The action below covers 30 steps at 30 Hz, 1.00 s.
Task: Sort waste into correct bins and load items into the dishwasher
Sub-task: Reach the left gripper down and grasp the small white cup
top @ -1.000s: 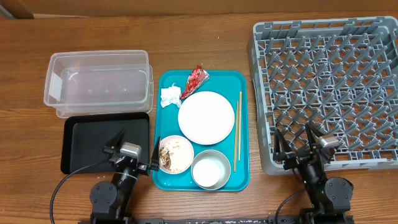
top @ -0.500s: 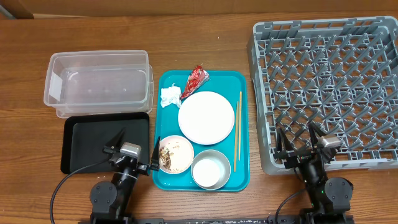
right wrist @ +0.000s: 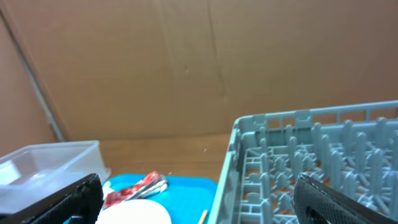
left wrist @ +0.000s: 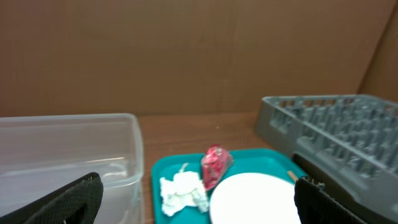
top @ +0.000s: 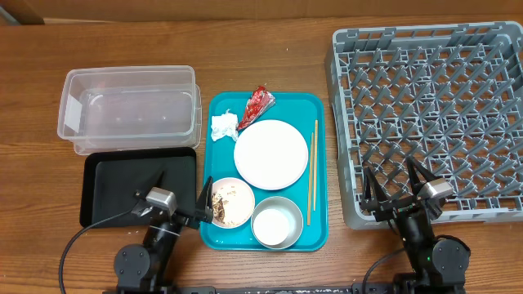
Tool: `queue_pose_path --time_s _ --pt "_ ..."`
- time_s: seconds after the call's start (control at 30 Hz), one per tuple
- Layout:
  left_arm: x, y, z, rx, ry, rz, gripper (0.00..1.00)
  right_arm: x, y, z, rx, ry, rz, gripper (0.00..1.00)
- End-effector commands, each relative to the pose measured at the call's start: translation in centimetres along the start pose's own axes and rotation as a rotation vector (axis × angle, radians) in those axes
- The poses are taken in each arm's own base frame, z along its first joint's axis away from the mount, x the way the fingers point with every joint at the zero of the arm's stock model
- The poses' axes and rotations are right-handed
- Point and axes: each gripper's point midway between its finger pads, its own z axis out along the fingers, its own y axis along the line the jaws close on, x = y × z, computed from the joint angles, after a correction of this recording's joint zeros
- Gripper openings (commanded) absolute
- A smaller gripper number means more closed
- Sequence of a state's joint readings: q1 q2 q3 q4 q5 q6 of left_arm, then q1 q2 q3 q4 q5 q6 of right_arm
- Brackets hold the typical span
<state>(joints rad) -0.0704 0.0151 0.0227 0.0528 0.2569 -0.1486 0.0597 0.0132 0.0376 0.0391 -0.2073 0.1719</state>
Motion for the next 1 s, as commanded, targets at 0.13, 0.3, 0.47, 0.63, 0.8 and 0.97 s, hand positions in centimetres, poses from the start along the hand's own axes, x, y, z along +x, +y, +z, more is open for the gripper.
queue_pose_path --time_s 0.13,0.3,0.47,0.63,0.8,0.97 --pt "-8.6 -2.8 -2.1 0.072 -0.119 0.052 1.0 -7.7 2.9 -1.5 -0.054 -0.054 0.006 1.0" --pt "-12.0 -4.5 -3.6 0.125 -0.134 0.062 1.0 -10.1 3.6 -1.7 -0.024 0.064 0.037 1.0" --pt "-13.0 -5.4 -3.0 0.158 0.015 -0.046 1.0 -13.2 4.6 -1.0 -0.012 0.217 0.079 1.0" --pt "-13.4 -7.1 -1.0 0.252 0.246 -0.153 1.0 -14.5 4.9 0.5 0.017 0.393 0.13 1.0" --pt "-14.3 -9.7 0.8 0.429 0.435 -0.257 1.0 -14.1 5.2 2.0 0.015 0.549 0.184 1.0" --pt "-15.2 -12.9 0.7 0.677 0.511 -0.36 1.0 -11.8 6.6 2.3 -0.074 0.673 0.256 1.0"
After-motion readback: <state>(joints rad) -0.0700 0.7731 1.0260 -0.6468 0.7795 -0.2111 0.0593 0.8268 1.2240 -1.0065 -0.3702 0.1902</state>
